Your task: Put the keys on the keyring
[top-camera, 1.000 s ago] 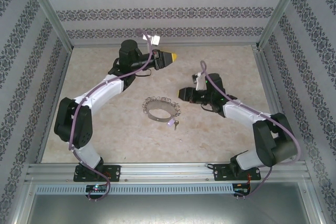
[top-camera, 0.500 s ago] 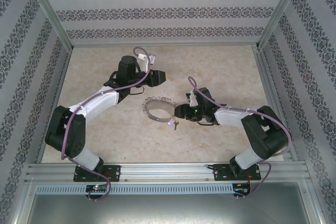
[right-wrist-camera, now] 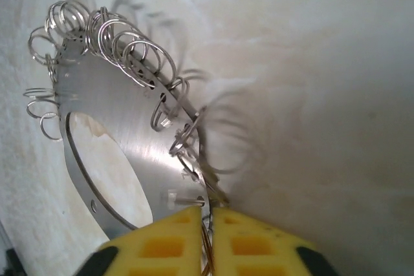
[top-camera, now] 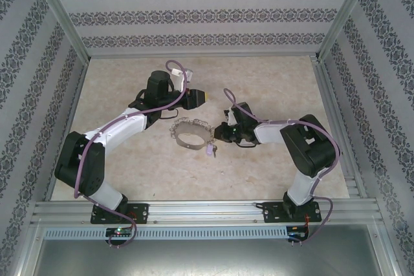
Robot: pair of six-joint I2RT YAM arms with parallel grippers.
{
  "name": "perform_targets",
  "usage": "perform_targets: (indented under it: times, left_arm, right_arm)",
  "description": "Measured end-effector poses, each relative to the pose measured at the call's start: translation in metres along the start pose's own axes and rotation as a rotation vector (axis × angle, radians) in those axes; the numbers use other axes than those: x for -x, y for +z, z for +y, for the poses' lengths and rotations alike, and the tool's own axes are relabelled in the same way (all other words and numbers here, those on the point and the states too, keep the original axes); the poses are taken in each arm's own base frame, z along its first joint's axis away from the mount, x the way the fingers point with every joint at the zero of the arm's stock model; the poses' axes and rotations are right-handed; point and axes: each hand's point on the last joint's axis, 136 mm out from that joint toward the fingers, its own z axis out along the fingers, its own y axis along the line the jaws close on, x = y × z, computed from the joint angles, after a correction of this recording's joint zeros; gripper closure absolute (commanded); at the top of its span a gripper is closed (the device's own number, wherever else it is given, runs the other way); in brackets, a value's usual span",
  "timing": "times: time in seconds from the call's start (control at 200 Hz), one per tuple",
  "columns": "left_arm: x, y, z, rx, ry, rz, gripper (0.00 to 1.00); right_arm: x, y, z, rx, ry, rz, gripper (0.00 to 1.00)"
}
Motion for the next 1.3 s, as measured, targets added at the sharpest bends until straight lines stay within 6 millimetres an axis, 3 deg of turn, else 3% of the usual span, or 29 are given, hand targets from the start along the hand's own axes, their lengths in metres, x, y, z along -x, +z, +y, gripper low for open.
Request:
perform_targets:
  times: [0.27, 0.52, 0.675, 0.969, 1.299]
  left_arm:
    - [-0.011, 0.005, 0.008, 0.012, 0.004, 0.038, 0.52]
    - [-0.048, 0.018, 0.015, 0.038, 0.055, 0.197, 0.52]
    - [-0.071, 0.025, 0.028, 0.079, 0.041, 0.268, 0.52]
    - [-0.083, 0.023, 0.055, 0.208, 0.004, 0.263, 0.52]
    - [-0.106, 0.020, 0.087, 0.322, -0.297, 0.140, 0.45]
  right_arm:
    - [0.031, -0.012, 0.006, 0.037, 0.013, -0.058, 1.00]
    - [0.070, -0.034, 0.026, 0.110, 0.002, -0.126, 1.00]
    - [0.074, -0.038, 0.028, 0.129, -0.003, -0.127, 1.00]
    - [0.078, -0.042, 0.032, 0.144, -0.011, -0.128, 1.00]
    - [0.086, -0.049, 0.038, 0.162, -0.021, -0.144, 1.00]
